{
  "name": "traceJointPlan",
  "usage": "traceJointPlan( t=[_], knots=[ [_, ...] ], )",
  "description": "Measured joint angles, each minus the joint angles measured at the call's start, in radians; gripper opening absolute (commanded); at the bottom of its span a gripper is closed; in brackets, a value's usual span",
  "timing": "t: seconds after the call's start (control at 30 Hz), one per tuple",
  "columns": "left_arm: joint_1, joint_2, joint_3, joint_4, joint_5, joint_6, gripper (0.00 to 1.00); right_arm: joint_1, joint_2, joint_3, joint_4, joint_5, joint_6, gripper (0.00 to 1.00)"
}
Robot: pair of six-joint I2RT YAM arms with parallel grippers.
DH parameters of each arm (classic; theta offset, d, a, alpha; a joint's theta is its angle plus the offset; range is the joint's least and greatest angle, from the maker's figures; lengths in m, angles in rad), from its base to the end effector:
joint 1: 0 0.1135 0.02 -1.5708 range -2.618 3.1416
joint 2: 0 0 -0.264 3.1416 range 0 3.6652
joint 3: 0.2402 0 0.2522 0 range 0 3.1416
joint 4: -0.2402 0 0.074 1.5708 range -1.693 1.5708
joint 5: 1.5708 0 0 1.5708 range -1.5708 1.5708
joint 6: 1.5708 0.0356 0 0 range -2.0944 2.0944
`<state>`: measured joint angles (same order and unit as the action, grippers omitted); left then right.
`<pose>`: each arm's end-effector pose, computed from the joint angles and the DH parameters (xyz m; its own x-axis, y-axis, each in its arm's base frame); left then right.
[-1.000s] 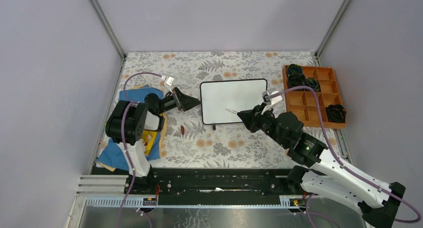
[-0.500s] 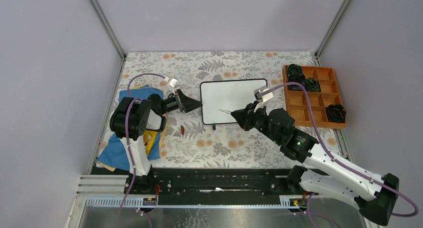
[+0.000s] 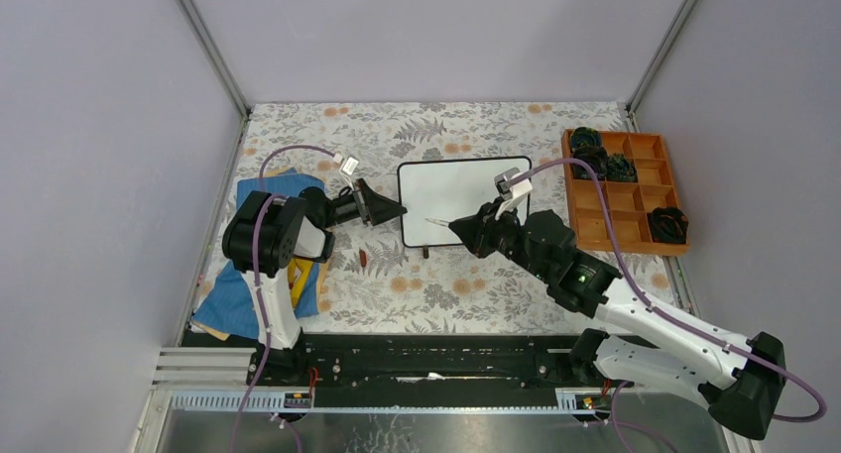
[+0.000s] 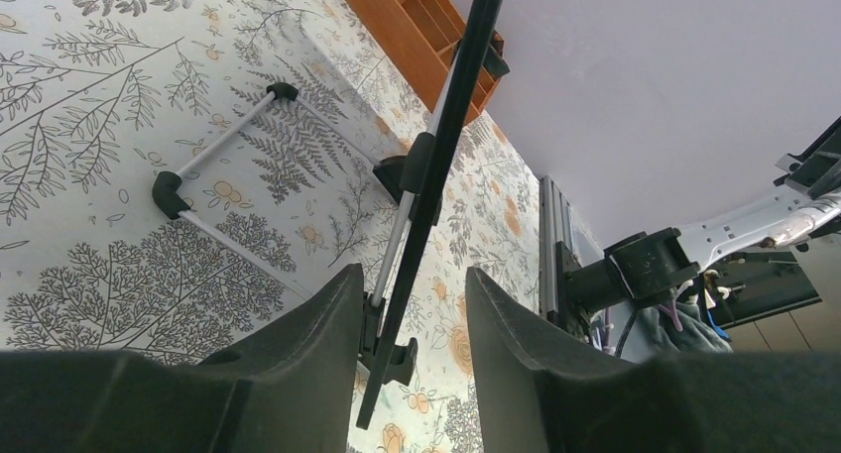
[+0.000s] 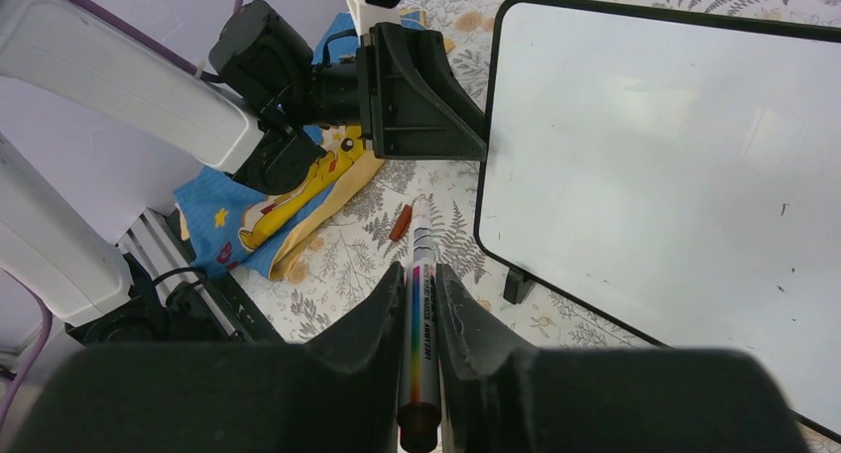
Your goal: Write a sentence on the whiteboard
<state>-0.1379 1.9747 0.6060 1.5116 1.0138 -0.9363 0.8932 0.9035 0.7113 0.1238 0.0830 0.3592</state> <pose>0.3163 -0.0744 0.1415 -0.6452 -0.3403 -0.6841 0.6500 0.2261 -0.7255 0.1388 0.1678 0.3255 -0.2948 0.1924 -0.9360 -0.6632 0.6639 0.3454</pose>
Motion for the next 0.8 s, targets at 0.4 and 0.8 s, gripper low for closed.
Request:
traceJointPlan(
  t=[0.4, 0.8],
  knots=[
    [-0.002, 0.019, 0.000, 0.001, -0.005, 0.009, 0.38, 0.000, 0.049, 0.026, 0.026, -0.026, 0.014, 0.00],
    [-0.012, 0.042, 0.000, 0.000, -0.008, 0.022, 0.28, 0.000, 0.063, 0.028, 0.031, -0.042, 0.020, 0.00]
  ],
)
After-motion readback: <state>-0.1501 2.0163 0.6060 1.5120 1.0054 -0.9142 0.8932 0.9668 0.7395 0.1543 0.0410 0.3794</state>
